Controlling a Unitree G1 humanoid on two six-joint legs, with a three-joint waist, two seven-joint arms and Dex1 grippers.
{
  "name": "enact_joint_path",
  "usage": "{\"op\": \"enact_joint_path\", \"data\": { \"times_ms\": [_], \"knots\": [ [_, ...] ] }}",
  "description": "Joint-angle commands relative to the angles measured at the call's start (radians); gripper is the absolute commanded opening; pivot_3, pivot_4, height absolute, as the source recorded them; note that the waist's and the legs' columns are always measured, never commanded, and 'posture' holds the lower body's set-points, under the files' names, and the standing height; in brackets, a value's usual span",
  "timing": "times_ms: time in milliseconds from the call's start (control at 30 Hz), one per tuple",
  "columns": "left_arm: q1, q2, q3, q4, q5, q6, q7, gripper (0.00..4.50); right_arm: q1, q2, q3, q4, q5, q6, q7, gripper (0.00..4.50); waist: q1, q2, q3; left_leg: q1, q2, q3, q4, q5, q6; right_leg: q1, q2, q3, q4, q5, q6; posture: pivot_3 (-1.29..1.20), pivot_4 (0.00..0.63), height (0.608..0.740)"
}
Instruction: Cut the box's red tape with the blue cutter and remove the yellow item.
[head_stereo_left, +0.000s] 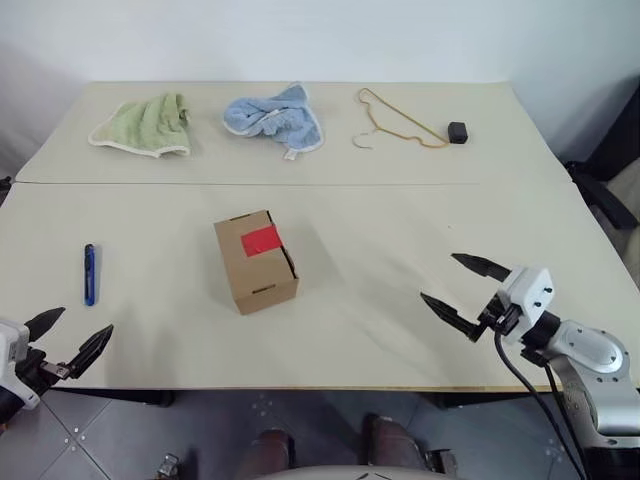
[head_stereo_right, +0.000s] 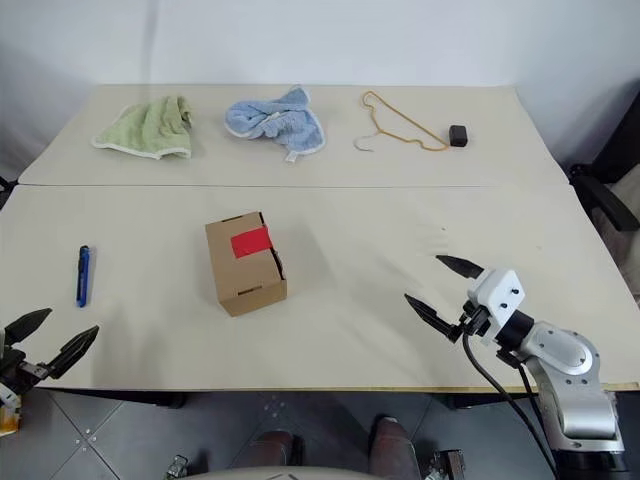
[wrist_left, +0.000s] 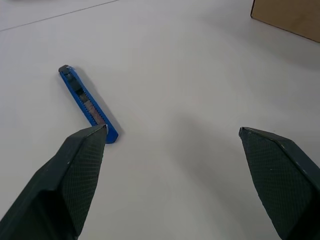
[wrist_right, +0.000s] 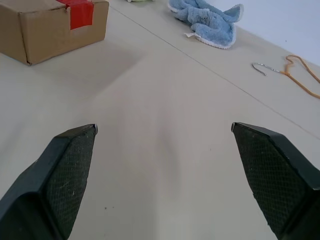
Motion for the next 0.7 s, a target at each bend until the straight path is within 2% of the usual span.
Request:
{"op": "enact_joint_path", "data": {
  "times_ms": [33,267,333,433,500,700],
  "knots": [
    [0.01,-0.003,0.028,-0.037,-0.014,0.002,0.013,4.47,-0.015,-0.001,0.004,-0.011,0.004,0.005,-0.002,4.5,0.0,0.0,0.0,0.0,0.0,0.0,0.0,0.0,0.0,0.0,0.0,0.0,0.0,0.0,0.0,0.0,0.15,0.74],
    [-0.026,0.01,0.003,-0.094,-0.065,0.07,0.005,4.47,-0.062,0.009,0.052,-0.046,0.029,0.059,-0.002,4.5,0.0,0.0,0.0,0.0,0.0,0.0,0.0,0.0,0.0,0.0,0.0,0.0,0.0,0.0,0.0,0.0,0.15,0.74],
    [-0.053,0.014,-0.006,-0.113,-0.079,0.098,0.011,4.07,-0.084,0.01,0.082,-0.065,0.032,0.087,0.006,4.5,0.0,0.0,0.0,0.0,0.0,0.0,0.001,0.0,0.0,0.0,0.0,0.0,0.001,0.0,0.0,0.0,0.15,0.74],
    [-0.113,0.009,-0.082,-0.188,-0.062,0.159,0.06,3.21,-0.155,0.045,0.182,-0.075,-0.032,0.146,-0.039,3.86,0.0,0.0,0.0,0.0,0.0,0.0,0.001,0.0,0.0,0.0,0.0,0.0,0.001,0.0,0.0,0.0,0.15,0.74],
    [-0.142,0.001,-0.125,-0.226,-0.053,0.196,0.093,2.57,-0.21,0.082,0.261,-0.055,-0.105,0.169,-0.075,3.16,-0.001,0.0,0.0,0.0,0.0,-0.001,0.002,0.0,-0.001,0.0,0.0,0.0,0.002,0.0,0.0,0.0,0.15,0.74],
    [-0.27,-0.035,-0.372,-0.266,0.061,0.285,0.197,0.64,-0.412,0.236,0.444,0.132,-0.306,0.174,-0.187,1.08,-0.005,0.0,0.0,-0.001,-0.001,-0.001,0.002,0.001,-0.002,-0.003,0.0,0.0,0.005,0.0,0.0,0.0,0.15,0.74]
  ]
}}
